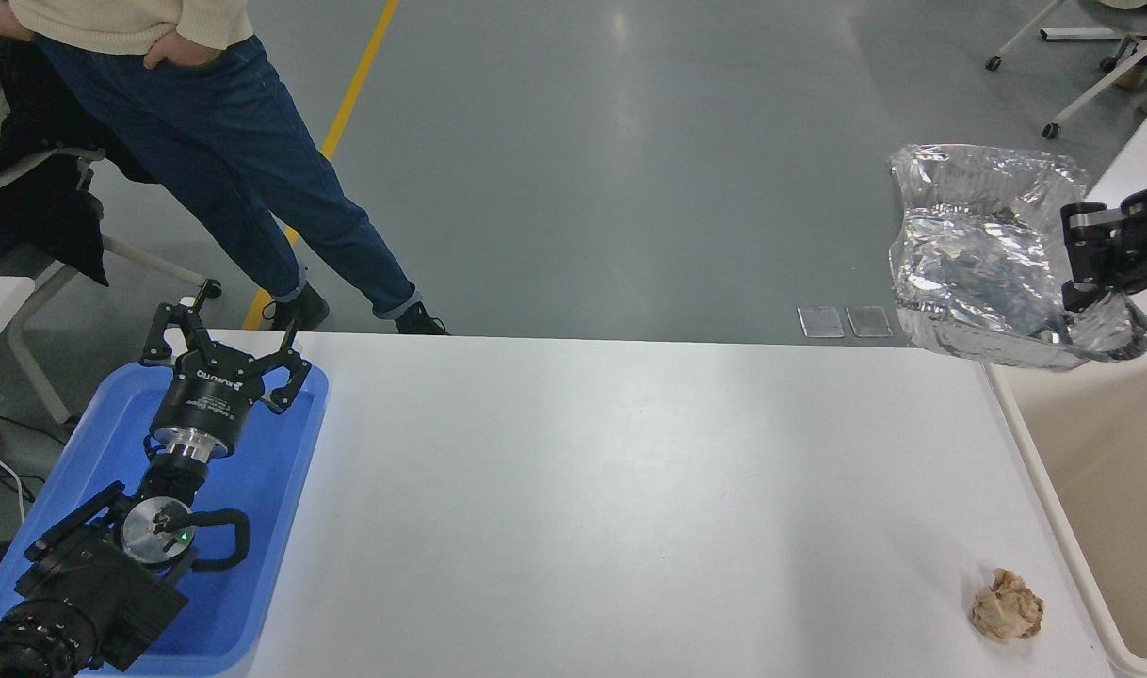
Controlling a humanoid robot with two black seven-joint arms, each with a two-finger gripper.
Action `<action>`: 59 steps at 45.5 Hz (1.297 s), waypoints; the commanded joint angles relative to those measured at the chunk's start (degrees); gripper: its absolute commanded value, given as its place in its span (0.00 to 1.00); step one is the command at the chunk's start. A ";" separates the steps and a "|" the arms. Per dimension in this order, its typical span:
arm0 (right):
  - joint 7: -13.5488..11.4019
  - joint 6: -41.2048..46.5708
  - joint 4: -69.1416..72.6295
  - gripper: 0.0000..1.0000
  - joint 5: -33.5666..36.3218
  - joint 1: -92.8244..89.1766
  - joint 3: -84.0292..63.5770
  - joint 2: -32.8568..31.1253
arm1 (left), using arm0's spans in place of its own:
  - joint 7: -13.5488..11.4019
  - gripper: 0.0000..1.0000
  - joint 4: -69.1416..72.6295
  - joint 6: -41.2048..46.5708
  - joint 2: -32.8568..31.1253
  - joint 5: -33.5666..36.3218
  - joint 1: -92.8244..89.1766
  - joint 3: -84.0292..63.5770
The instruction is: Pick up foil plate and place in dustbin
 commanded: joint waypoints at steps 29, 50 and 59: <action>-0.27 0.01 -25.00 0.00 -15.88 -18.01 -0.83 -29.93 | -0.08 1.00 0.09 0.00 0.00 -0.09 0.10 0.00; -0.35 0.01 -54.07 0.00 -15.70 -73.19 48.03 -20.63 | -0.08 1.00 0.09 0.00 0.00 -0.09 0.10 0.00; -0.27 0.01 -78.96 0.00 -14.91 -90.53 57.28 -5.34 | -0.08 1.00 0.09 0.00 0.00 -0.09 0.10 0.00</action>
